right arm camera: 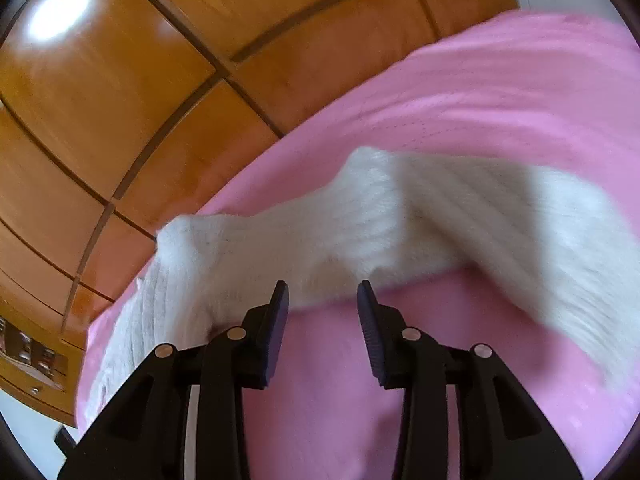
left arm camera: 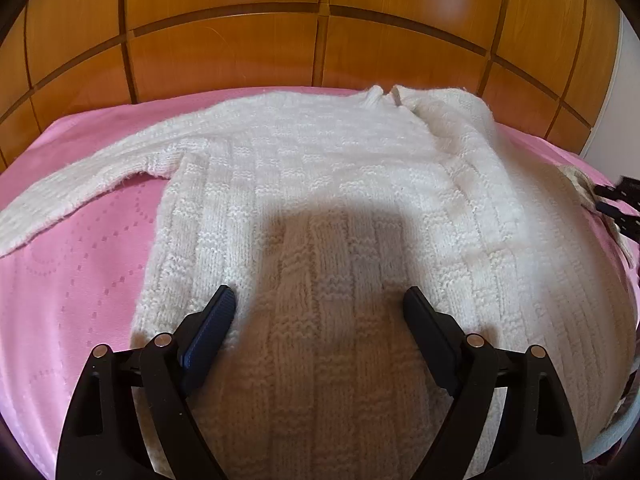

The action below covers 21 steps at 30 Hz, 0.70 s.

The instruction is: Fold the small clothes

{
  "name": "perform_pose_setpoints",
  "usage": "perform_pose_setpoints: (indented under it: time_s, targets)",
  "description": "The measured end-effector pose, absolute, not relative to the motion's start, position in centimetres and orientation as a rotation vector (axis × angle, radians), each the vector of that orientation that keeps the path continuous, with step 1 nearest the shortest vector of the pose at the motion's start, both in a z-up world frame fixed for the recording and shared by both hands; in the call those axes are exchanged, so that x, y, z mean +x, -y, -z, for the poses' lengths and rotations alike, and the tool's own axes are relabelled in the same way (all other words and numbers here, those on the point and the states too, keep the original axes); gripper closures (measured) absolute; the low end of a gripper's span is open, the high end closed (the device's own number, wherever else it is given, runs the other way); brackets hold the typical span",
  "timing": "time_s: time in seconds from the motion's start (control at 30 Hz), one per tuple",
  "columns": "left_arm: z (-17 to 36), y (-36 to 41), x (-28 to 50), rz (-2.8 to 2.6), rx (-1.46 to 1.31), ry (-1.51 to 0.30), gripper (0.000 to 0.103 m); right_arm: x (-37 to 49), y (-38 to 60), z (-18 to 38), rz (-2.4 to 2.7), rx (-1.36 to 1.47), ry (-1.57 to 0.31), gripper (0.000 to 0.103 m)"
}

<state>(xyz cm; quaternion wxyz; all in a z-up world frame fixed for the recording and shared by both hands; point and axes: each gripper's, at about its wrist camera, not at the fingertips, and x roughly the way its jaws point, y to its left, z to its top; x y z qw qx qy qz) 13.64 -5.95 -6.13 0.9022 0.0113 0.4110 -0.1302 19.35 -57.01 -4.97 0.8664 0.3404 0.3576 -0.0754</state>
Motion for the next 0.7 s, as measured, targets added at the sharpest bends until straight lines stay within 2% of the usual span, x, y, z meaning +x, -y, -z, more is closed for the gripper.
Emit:
perform_pose_setpoints:
  time_s: [0.1,0.13,0.17,0.23,0.3,0.37,0.4,0.43,0.5,0.7]
  targets:
    - [6.2,6.0,13.7,0.267,0.024,-0.85,0.018,21.6,59.2,5.9,0.207,0.7,-0.779,0.073]
    - [6.2,6.0,13.7,0.267,0.024,-0.85,0.018,22.4,60.9,5.8,0.271,0.65,-0.799,0.083]
    - [6.2,6.0,13.7,0.268,0.023,-0.85,0.018,22.6,62.1,5.5,0.333,0.603,-0.8,0.089]
    - [6.2,6.0,13.7,0.267,0.021,-0.848,0.018,22.6,65.6,3.7,0.532,0.479,-0.777,0.09]
    - [6.3,6.0,13.7,0.266,0.021,-0.847,0.018,21.9,68.3,1.9,0.647,0.452,-0.754,0.081]
    - [6.3,6.0,13.7,0.265,0.016,-0.845,0.017,20.7,68.9,0.0,0.718,0.413,-0.689,0.033]
    - [6.3,6.0,13.7,0.265,0.016,-0.844,0.017,19.8,68.8,-0.8,0.74,0.392,-0.643,0.026]
    - [6.3,6.0,13.7,0.264,0.015,-0.843,0.017,18.8,68.5,-1.6,0.745,0.39,-0.603,0.023]
    - [6.2,6.0,13.6,0.266,0.015,-0.846,0.017,17.9,67.9,-1.5,0.67,0.461,-0.609,0.023]
    - [4.8,4.7,13.4,0.269,-0.071,-0.879,0.017,14.8,63.1,3.5,0.366,0.819,-0.647,0.024]
